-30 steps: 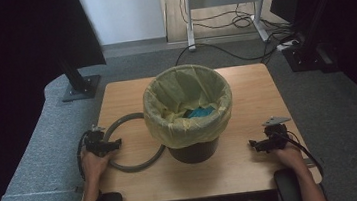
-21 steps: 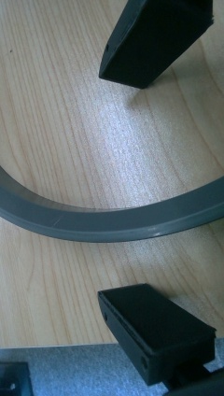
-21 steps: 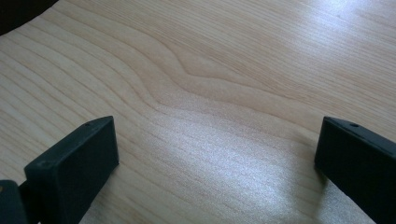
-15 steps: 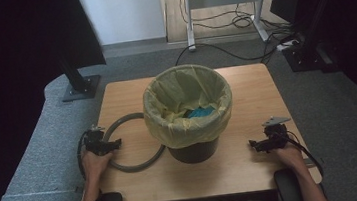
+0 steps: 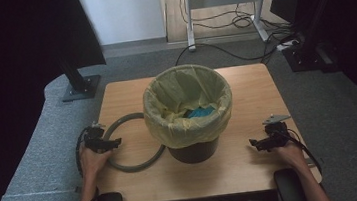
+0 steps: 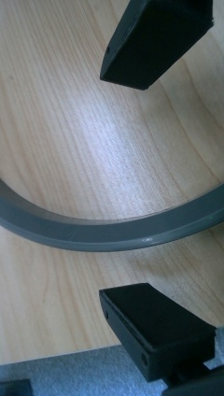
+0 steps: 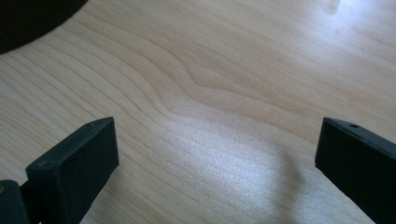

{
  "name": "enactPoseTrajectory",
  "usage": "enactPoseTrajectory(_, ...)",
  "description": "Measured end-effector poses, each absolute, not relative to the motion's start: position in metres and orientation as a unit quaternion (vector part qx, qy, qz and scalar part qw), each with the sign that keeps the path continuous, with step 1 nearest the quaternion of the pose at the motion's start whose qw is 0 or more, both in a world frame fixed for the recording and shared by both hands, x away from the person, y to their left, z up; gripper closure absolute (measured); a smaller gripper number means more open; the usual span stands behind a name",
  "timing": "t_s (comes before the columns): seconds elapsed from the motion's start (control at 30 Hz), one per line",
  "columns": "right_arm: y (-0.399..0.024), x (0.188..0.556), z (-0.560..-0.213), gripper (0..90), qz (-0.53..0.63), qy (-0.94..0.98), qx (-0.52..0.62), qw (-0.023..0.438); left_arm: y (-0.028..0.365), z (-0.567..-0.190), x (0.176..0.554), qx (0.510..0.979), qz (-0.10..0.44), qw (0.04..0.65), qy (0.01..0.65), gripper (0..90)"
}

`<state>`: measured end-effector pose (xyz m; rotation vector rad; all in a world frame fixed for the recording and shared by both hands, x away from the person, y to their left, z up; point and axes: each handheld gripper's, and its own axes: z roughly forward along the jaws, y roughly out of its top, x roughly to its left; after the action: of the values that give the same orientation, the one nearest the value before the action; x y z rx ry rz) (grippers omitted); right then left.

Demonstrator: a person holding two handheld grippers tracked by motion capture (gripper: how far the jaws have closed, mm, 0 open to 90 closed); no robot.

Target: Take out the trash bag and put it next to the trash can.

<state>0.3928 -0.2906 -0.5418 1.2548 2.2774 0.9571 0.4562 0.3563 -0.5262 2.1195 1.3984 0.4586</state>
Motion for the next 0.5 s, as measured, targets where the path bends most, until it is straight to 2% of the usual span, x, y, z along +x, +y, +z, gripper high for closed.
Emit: enactPoseTrajectory(0.5, -0.281, 0.393, -0.503, 0.9, 0.351, 0.829, 0.407, 0.157, 0.349, -0.487, 0.447, 0.795, 0.138, 0.317, 0.498, 0.6)
